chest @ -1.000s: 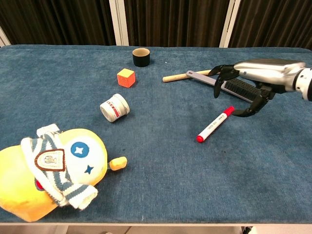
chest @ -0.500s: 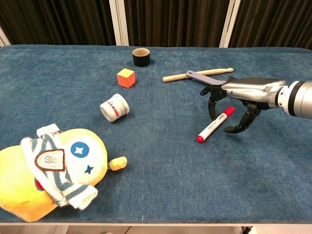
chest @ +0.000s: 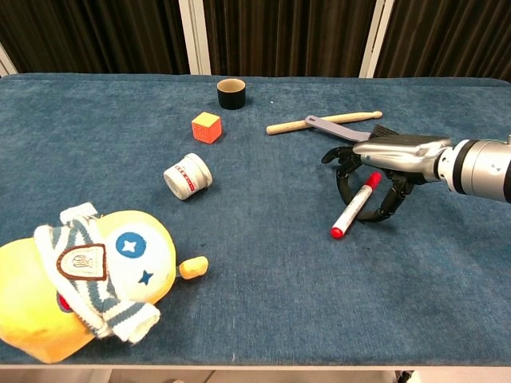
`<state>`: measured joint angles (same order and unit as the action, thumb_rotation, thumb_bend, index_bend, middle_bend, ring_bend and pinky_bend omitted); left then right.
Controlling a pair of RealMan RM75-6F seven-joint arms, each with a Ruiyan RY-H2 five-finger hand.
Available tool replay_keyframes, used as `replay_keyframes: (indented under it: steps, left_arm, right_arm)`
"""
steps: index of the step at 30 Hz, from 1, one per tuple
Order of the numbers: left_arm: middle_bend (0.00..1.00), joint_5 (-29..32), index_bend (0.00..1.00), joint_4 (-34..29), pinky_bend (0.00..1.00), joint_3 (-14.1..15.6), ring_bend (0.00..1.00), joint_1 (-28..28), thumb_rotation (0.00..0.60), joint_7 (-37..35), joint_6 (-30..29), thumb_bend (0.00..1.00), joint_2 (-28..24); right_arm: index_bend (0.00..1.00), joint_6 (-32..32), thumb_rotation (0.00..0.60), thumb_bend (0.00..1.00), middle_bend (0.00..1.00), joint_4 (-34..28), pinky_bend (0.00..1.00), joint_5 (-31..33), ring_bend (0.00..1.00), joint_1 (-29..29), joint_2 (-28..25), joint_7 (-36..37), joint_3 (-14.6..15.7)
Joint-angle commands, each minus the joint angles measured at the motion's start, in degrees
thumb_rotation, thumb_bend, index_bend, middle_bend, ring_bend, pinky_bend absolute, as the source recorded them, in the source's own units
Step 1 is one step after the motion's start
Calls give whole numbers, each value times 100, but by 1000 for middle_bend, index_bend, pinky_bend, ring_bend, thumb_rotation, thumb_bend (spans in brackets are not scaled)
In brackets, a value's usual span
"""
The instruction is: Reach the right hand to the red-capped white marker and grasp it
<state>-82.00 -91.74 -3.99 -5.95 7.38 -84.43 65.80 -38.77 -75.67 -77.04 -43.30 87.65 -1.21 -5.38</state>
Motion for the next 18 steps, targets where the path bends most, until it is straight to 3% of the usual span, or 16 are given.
replay_keyframes:
  steps: [1, 9, 18]
  left_arm:
    - [0, 10, 259, -3, 118, -1, 0, 1, 600, -5, 5, 447, 1]
    - [0, -2, 259, -13, 118, 9, 0, 11, 600, 3, -9, 447, -2]
    - [0, 15, 259, -33, 118, 3, 0, 19, 600, 8, -17, 447, 4]
  right_arm:
    - [628, -27, 600, 419, 105, 19, 142, -11, 158, -11, 13, 54, 7]
    - [703, -205, 600, 482, 105, -46, 142, -46, 166, -17, -76, 222, -46]
    - [704, -1003, 600, 511, 105, -717, 142, -113, 166, 73, -643, 413, -503]
